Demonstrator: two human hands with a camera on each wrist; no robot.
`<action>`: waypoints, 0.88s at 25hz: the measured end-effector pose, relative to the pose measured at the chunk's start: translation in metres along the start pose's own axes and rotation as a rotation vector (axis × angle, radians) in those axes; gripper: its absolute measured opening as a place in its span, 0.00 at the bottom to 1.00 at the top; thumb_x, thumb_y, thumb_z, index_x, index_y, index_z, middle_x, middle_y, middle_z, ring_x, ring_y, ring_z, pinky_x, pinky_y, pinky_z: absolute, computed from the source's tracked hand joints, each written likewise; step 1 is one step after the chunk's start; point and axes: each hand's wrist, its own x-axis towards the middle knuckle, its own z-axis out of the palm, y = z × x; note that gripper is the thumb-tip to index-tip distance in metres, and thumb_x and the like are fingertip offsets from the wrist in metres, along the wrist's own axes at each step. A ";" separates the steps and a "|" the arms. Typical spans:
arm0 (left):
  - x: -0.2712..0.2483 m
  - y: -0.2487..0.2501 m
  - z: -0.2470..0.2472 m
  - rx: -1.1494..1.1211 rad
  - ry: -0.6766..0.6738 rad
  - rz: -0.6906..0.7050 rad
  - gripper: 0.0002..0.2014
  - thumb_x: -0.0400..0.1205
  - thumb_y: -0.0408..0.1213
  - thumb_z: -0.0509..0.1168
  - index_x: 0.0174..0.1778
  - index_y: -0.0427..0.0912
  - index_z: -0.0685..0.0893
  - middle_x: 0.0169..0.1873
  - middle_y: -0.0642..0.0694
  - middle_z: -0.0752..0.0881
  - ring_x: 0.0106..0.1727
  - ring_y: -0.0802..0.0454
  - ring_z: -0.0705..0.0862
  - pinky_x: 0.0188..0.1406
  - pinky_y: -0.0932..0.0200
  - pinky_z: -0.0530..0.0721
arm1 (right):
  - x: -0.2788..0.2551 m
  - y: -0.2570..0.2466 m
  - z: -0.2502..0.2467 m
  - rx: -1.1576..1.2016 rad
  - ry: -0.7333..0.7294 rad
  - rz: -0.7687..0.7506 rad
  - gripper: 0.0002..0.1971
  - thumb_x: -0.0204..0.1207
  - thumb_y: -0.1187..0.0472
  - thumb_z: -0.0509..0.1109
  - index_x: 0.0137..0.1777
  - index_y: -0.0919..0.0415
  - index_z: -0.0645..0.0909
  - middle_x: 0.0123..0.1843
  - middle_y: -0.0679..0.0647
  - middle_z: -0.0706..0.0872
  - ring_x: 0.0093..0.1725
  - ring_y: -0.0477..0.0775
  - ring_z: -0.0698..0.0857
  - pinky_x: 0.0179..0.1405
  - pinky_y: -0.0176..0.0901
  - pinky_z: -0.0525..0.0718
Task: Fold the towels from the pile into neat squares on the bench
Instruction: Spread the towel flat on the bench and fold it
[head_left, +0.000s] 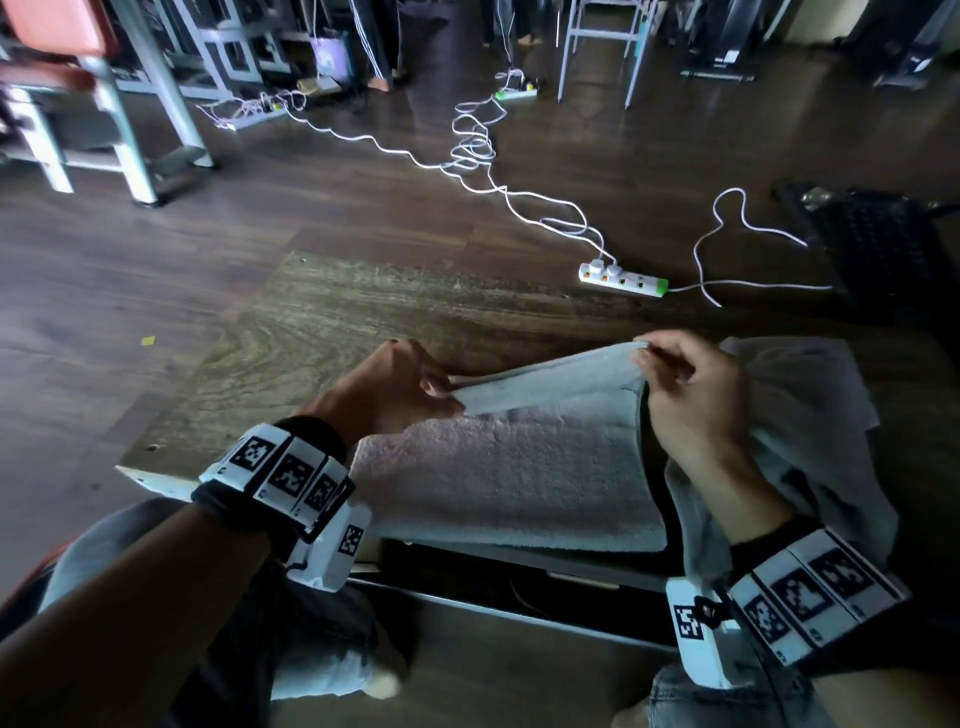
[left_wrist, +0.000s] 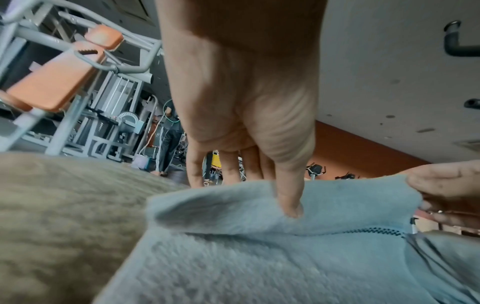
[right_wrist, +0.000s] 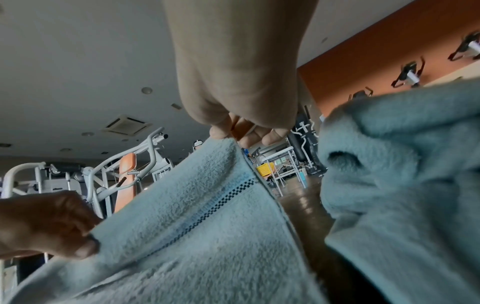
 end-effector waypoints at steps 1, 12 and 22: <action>-0.007 -0.002 -0.011 0.009 0.045 -0.006 0.07 0.70 0.45 0.80 0.41 0.52 0.92 0.38 0.58 0.89 0.42 0.61 0.87 0.41 0.62 0.83 | 0.001 -0.003 -0.004 -0.015 0.017 0.007 0.05 0.78 0.61 0.74 0.51 0.50 0.87 0.41 0.35 0.86 0.38 0.31 0.83 0.41 0.17 0.75; -0.071 0.012 -0.080 0.050 0.293 0.051 0.07 0.72 0.39 0.79 0.42 0.43 0.93 0.35 0.55 0.89 0.31 0.71 0.83 0.30 0.79 0.77 | 0.001 -0.054 -0.040 0.015 0.104 0.052 0.05 0.78 0.64 0.74 0.52 0.61 0.89 0.44 0.52 0.89 0.44 0.49 0.85 0.45 0.34 0.75; -0.101 0.024 -0.101 0.033 0.377 0.090 0.07 0.66 0.37 0.83 0.37 0.46 0.94 0.28 0.62 0.87 0.31 0.73 0.84 0.34 0.80 0.78 | -0.012 -0.075 -0.059 0.015 0.117 0.111 0.05 0.79 0.64 0.72 0.52 0.61 0.88 0.43 0.52 0.87 0.45 0.49 0.84 0.40 0.31 0.76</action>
